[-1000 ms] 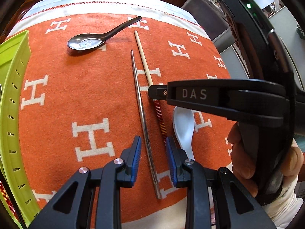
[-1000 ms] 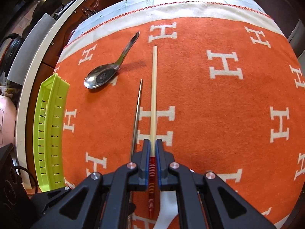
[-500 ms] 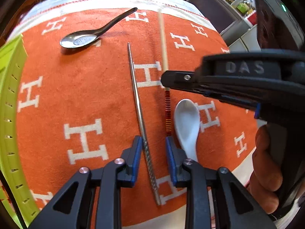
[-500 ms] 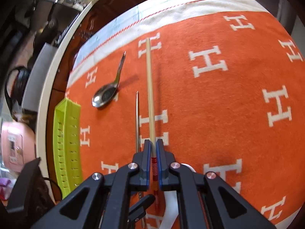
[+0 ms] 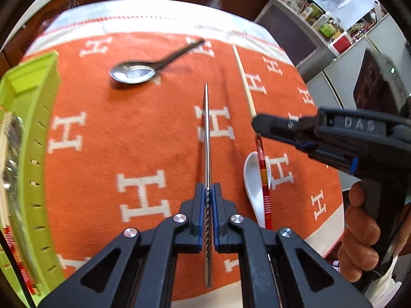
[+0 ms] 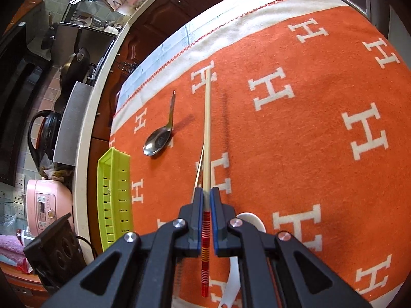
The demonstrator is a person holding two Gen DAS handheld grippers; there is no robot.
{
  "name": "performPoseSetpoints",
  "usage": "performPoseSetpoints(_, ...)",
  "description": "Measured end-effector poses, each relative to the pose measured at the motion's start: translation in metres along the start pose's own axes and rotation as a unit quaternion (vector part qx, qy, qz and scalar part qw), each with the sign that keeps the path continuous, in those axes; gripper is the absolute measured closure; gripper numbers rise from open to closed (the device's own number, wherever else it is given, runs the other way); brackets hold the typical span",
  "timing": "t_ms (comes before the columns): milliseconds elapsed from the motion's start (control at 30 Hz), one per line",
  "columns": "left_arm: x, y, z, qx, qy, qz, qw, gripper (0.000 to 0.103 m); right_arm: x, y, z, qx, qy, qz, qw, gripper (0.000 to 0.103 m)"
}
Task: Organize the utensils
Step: 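Lift both held chopsticks and carry them over the green tray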
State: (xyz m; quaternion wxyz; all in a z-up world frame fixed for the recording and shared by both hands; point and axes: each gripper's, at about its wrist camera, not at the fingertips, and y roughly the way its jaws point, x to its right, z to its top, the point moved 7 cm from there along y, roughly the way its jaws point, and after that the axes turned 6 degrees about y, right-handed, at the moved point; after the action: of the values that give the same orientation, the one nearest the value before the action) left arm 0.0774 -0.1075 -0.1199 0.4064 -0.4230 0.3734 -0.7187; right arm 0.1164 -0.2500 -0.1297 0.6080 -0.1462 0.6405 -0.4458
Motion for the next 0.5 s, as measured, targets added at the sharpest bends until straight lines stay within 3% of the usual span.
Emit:
performPoseSetpoints(167, -0.014, -0.011, -0.002, 0.007, -0.001, 0.020, 0.9998, 0.101, -0.002, -0.003, -0.006, -0.001, 0.004, 0.008, 1.000, 0.098)
performPoseSetpoints(400, -0.040, 0.002, -0.032, -0.025, 0.007, 0.062, 0.9977, 0.101, -0.005, -0.002, -0.020, -0.010, -0.007, 0.008, 1.000, 0.098)
performPoseSetpoints(500, -0.042, 0.000, -0.034, -0.015, 0.013, 0.075, 0.9970, 0.100, -0.007, 0.000, -0.028, -0.016, -0.013, 0.008, 1.000, 0.098)
